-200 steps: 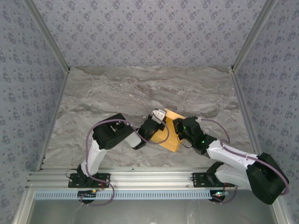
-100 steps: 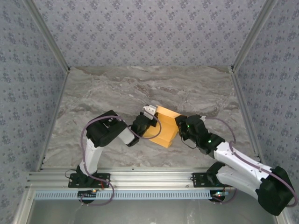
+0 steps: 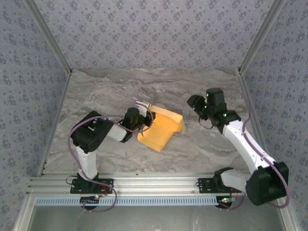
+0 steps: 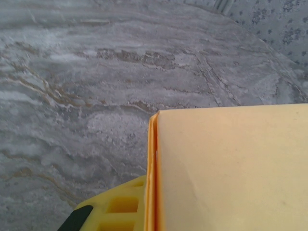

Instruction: Fold the paper box

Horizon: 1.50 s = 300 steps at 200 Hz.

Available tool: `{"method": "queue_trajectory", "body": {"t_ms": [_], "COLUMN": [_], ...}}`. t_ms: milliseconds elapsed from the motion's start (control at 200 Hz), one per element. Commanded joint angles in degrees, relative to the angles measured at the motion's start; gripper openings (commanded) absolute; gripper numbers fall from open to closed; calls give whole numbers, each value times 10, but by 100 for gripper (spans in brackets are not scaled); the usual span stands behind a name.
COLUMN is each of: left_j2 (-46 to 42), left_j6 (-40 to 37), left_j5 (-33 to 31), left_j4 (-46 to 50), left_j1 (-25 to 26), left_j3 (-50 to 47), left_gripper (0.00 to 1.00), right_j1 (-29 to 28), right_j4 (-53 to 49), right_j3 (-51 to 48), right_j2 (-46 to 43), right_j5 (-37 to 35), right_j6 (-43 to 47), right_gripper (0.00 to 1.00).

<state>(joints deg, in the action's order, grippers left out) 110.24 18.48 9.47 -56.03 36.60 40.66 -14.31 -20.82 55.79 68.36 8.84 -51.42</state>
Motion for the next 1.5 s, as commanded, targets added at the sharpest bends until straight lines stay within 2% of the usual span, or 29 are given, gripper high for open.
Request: {"method": "queue_trajectory", "body": {"t_ms": [0,100,215,270,425,630,770,1079,1204,1369,1494], "left_j2": [-19,-23,-13,-7,-5,7,8,49,52,63,54], "left_j6": [33,16,-23,-49,-75,-116,-133,-152,-161,-184,-200], "left_j5": [69,65,7,-19,-14,-28,-52,-62,-70,-79,-77], "left_j4": [24,29,13,6,-33,21,32,31,15,-21,-41], "left_j1": [-9,-8,-2,4,14,43,54,69,71,75,77], "left_j3": [4,-4,-26,-33,-42,-8,-4,18,15,9,-1], "left_gripper": [10,11,11,11,15,26,27,28,25,11,8], "right_j1": [20,16,5,0,-2,-1,0,1,0,1,0], "right_j4": [-59,8,68,77,84,74,88,98,97,85,54], "right_j3": [21,-14,-52,-60,-66,-61,-67,-80,-80,-71,-46], "right_j2": [27,28,24,25,35,49,49,39,37,48,64], "right_j5": [78,128,148,142,130,106,105,112,120,121,125], "right_j6": [139,144,149,183,230,250,242,233,238,264,296], "right_gripper": [57,54,52,52,54,54,54,54,55,55,56]}}
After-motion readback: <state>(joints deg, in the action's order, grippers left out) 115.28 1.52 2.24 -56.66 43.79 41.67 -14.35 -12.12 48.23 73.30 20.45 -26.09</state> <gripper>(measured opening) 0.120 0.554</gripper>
